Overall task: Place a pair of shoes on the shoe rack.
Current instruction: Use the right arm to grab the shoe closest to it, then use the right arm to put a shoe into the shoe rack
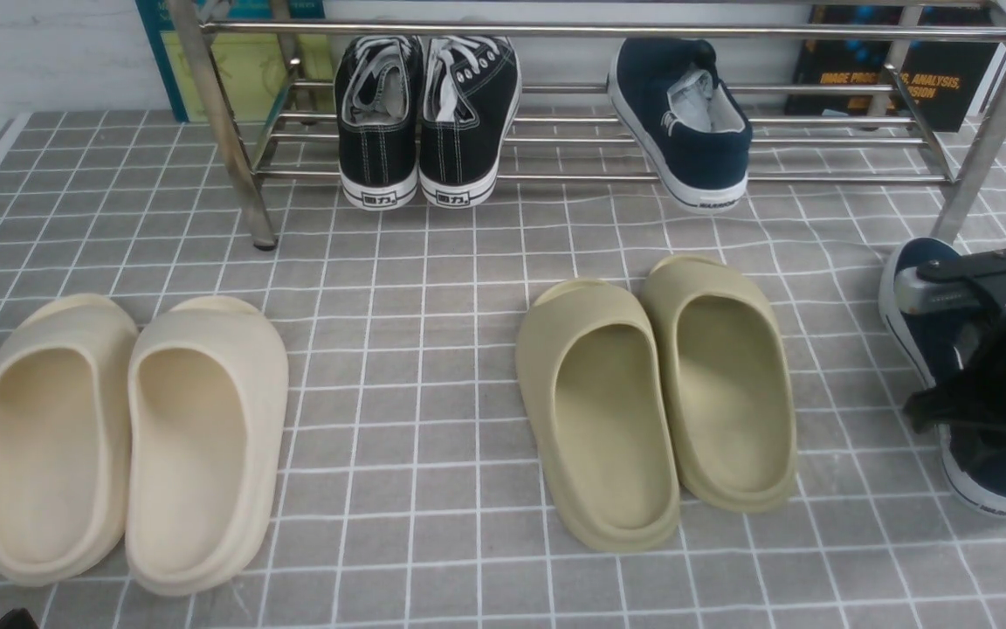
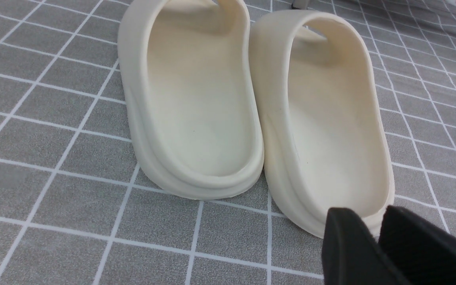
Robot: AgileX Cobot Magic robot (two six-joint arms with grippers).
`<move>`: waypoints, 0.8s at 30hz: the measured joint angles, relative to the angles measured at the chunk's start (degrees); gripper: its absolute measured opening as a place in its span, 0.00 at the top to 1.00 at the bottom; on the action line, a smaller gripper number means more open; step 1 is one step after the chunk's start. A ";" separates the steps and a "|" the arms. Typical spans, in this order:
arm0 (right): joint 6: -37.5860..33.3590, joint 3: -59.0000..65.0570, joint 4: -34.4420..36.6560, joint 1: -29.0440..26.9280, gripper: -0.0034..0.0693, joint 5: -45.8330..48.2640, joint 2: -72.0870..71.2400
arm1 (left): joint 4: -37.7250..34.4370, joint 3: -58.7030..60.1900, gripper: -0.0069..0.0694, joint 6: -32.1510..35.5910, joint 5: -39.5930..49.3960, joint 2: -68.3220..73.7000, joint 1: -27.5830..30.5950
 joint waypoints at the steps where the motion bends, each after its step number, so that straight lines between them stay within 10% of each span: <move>1: 0.00 -0.09 0.00 0.00 0.90 0.96 -0.67 | 0.00 0.00 0.72 0.00 0.00 0.00 0.00; 24: -17.94 -8.15 18.05 0.00 0.90 9.88 -12.66 | 0.00 0.00 0.71 0.00 0.00 0.00 0.00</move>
